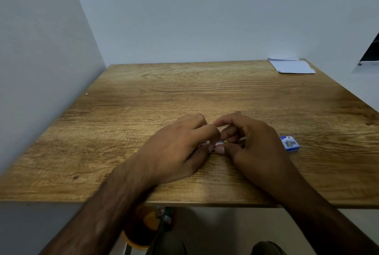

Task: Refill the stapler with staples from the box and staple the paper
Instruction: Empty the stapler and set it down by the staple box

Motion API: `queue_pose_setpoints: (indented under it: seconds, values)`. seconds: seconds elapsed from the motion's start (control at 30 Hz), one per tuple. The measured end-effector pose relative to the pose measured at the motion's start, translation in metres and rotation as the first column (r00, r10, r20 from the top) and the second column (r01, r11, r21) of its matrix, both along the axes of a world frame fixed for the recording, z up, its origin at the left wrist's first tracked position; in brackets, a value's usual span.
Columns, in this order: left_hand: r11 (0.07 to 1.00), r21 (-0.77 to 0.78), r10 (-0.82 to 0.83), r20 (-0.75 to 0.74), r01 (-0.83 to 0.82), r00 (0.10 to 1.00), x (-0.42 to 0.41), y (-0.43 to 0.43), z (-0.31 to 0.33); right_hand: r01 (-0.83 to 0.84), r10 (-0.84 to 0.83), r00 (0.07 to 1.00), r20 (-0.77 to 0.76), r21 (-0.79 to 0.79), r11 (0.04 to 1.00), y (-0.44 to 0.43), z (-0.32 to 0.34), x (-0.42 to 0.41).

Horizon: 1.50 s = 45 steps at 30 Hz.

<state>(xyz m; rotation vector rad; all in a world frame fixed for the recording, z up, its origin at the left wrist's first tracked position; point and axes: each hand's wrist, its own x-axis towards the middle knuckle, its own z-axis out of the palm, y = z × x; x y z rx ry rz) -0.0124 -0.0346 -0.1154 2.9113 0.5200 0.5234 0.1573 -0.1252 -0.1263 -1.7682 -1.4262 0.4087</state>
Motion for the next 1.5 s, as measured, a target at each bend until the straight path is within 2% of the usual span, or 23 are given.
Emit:
queue_pose_setpoints:
  seconds: [0.27,0.6,0.73,0.93,1.17,1.3,1.37,1.5]
  values:
    - [0.998,-0.048,-0.043,-0.005,0.043,0.999,0.001,0.007,0.001,0.011,-0.011,1.0,-0.006,0.02,1.0,-0.001,-0.001,0.0]
    - [0.94,-0.34,-0.009,0.044,0.023,0.999,0.003,0.012,0.005,-0.002,0.003,1.0,-0.03,0.02,1.0,0.0,0.0,0.002]
    - [0.934,-0.35,-0.044,0.068,0.065,0.997,0.001,0.012,0.005,-0.01,0.011,0.998,-0.054,0.021,1.0,-0.001,-0.001,0.001]
    - [0.949,-0.288,-0.138,-0.017,0.127,0.99,0.001,0.017,0.013,-0.006,0.008,0.999,-0.043,0.032,0.999,-0.003,0.001,-0.001]
    - [0.905,-0.405,-0.086,0.13,0.132,0.988,-0.005,0.022,0.009,0.017,-0.016,0.999,-0.037,0.035,0.999,-0.002,0.001,-0.002]
    - [0.875,-0.47,-0.003,0.239,0.118,0.971,-0.015,0.024,0.007,0.028,-0.026,0.999,-0.032,0.045,0.999,-0.001,0.001,-0.002]
    - [0.883,-0.461,0.021,0.234,0.092,0.972,-0.02,0.022,0.006,0.025,-0.023,0.999,-0.036,0.04,0.999,-0.002,0.002,-0.003]
    - [0.957,-0.275,0.113,0.053,-0.094,0.992,-0.022,0.013,0.004,0.007,-0.005,0.999,-0.04,0.059,0.998,-0.003,0.002,-0.002]
